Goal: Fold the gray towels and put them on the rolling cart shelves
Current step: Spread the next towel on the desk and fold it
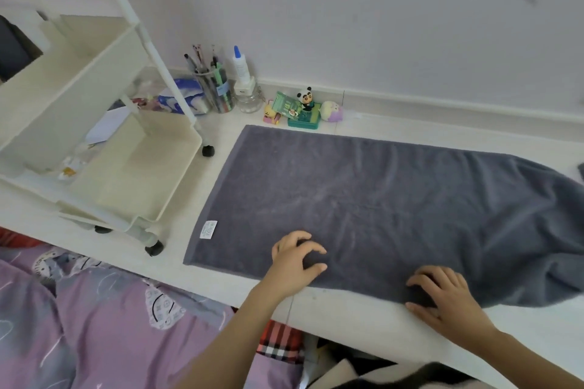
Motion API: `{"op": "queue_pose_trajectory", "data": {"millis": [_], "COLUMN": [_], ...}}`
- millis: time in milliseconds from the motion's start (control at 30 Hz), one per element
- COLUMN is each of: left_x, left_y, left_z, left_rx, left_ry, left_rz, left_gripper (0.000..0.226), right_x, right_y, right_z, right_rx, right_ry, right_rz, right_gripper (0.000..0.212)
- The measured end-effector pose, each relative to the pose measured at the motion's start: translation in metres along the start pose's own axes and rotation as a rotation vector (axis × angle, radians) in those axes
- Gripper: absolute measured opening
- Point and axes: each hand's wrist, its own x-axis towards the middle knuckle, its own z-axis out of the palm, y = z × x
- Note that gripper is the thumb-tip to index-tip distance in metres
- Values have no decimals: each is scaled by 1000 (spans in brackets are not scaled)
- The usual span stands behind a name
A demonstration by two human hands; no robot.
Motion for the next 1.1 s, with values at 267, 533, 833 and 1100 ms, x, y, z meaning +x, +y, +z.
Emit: {"op": "queue_pose_trajectory", "data": {"millis": [267, 533, 833, 1100], "left_x": [0, 24, 20, 16], "left_y": [14, 32, 29, 37], "left_z": [24, 10, 15, 13], "left_rx": [166, 127, 13, 15], "left_ry": [-60, -25, 41, -36], "left_rz": [130, -22, -67, -90], "left_gripper": [29, 18, 22, 11], "right_x": [-12, 25, 3, 10], "right_y": [22, 21, 32, 24], "right_z": [-7, -31, -5, -7], "right_rx": [114, 257, 147, 25], "right_ry": [115, -112, 186, 282], "right_rz": [144, 358, 184, 166], "right_gripper": [25, 18, 22, 19]}}
